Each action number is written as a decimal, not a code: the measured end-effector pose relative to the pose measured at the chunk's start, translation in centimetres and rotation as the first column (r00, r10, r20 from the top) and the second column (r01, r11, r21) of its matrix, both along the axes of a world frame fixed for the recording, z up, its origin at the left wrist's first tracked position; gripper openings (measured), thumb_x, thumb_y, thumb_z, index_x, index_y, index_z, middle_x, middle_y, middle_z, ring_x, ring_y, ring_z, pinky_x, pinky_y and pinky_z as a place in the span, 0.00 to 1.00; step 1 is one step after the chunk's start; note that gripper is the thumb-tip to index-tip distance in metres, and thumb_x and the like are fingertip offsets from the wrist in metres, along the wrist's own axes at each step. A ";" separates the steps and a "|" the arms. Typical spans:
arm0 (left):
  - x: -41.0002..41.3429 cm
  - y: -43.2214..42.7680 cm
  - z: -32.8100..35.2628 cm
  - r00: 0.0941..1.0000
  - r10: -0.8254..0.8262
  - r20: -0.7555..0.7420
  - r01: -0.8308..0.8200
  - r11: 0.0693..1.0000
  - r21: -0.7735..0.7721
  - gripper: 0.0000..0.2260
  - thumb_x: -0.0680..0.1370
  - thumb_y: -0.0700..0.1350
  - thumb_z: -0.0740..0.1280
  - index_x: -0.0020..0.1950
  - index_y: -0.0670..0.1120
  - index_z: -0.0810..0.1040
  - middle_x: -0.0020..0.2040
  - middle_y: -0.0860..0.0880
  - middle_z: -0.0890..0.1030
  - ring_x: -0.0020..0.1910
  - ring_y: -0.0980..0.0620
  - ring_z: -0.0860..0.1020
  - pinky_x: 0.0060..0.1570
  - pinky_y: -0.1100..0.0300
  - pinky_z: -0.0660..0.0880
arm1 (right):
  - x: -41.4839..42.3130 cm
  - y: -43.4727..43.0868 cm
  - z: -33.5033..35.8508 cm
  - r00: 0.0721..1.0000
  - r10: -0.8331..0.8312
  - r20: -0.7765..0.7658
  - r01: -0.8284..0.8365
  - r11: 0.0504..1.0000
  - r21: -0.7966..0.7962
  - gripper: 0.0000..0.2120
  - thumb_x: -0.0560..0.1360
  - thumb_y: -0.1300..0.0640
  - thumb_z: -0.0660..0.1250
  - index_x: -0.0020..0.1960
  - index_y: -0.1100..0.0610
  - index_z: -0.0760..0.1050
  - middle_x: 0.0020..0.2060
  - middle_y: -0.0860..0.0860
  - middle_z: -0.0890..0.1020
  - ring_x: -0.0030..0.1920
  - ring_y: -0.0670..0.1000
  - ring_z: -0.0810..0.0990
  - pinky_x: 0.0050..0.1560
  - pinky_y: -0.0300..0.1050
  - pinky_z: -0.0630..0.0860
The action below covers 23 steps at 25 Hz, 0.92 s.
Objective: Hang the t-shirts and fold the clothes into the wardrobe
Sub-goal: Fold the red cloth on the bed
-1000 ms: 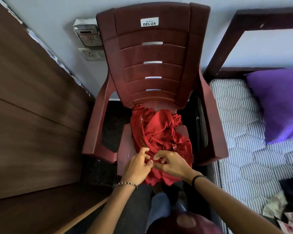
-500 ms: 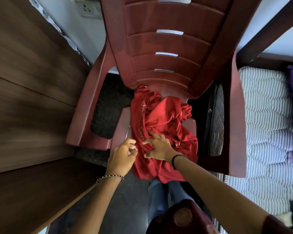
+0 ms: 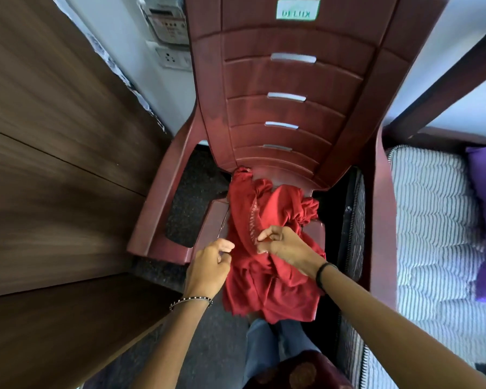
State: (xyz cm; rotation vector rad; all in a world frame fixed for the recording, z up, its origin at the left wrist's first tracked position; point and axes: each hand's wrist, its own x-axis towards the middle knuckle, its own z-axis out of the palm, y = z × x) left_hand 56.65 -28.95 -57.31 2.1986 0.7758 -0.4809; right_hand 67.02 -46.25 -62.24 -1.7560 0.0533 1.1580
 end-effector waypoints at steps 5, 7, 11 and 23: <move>3.9 -0.7 4.8 0.990 -0.046 0.131 0.037 0.997 0.074 0.16 0.75 0.34 0.63 0.55 0.52 0.81 0.54 0.53 0.82 0.50 0.53 0.80 0.54 0.51 0.77 | 0.8 -1.9 6.5 1.000 0.028 0.005 -0.028 0.998 0.061 0.18 0.72 0.64 0.70 0.60 0.54 0.76 0.41 0.50 0.82 0.44 0.45 0.79 0.51 0.41 0.76; 5.1 -1.6 6.9 0.982 -0.128 0.140 0.119 0.990 0.071 0.22 0.75 0.33 0.62 0.62 0.54 0.77 0.59 0.54 0.79 0.51 0.55 0.79 0.54 0.54 0.77 | 1.1 -2.8 9.1 0.996 0.078 0.041 -0.081 0.994 0.073 0.19 0.70 0.62 0.68 0.60 0.53 0.79 0.43 0.45 0.82 0.49 0.43 0.78 0.55 0.40 0.75; 6.8 -4.4 11.3 0.902 -0.395 0.174 0.408 0.912 -0.039 0.30 0.71 0.36 0.67 0.68 0.61 0.70 0.62 0.56 0.77 0.59 0.56 0.75 0.59 0.60 0.72 | 1.7 -5.0 15.5 0.978 0.099 0.182 -0.127 0.981 0.149 0.16 0.77 0.71 0.62 0.58 0.59 0.83 0.29 0.43 0.78 0.34 0.38 0.76 0.41 0.27 0.70; 5.0 -3.7 17.0 0.932 -0.265 0.248 0.272 0.962 0.007 0.12 0.72 0.54 0.74 0.54 0.57 0.81 0.45 0.59 0.84 0.48 0.61 0.82 0.53 0.59 0.78 | 3.3 -10.0 25.7 0.918 -0.360 0.168 0.222 0.816 0.534 0.20 0.75 0.73 0.60 0.58 0.60 0.85 0.44 0.57 0.84 0.42 0.47 0.80 0.46 0.33 0.77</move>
